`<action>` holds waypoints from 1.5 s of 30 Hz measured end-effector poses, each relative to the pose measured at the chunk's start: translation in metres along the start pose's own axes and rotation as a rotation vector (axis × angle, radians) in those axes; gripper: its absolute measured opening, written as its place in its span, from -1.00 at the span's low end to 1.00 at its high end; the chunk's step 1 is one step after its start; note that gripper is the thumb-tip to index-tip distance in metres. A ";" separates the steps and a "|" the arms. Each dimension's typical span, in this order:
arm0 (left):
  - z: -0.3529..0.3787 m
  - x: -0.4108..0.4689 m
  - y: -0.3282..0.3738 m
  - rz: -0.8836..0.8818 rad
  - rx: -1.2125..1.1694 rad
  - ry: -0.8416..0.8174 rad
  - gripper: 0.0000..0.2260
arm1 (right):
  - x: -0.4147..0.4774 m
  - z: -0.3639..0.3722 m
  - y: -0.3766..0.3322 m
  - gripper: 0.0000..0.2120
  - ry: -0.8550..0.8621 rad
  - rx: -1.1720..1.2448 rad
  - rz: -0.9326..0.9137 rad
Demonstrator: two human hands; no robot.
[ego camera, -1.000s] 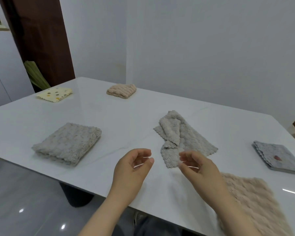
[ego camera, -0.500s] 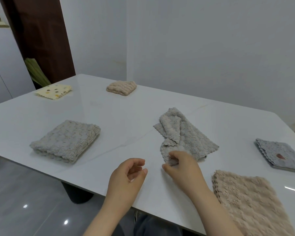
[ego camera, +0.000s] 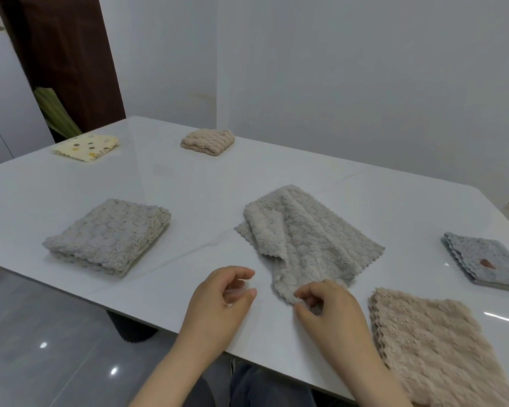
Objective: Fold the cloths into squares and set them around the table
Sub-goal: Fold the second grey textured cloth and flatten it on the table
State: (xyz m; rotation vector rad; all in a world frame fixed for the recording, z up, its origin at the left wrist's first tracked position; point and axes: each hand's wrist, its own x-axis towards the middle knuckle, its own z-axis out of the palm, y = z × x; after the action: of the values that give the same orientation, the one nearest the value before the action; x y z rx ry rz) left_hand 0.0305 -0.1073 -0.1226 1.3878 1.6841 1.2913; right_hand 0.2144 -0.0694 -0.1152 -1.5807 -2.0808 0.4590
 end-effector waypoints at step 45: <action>-0.035 0.037 0.018 0.363 0.310 0.087 -0.84 | 0.009 -0.076 -0.018 -0.85 0.258 0.525 -0.089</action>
State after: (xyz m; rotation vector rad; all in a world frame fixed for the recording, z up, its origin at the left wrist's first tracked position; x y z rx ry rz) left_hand -0.0046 -0.0828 -0.0889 1.9154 1.8051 1.3358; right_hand 0.2409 -0.0678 -0.0417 -1.1644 -1.6530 0.6659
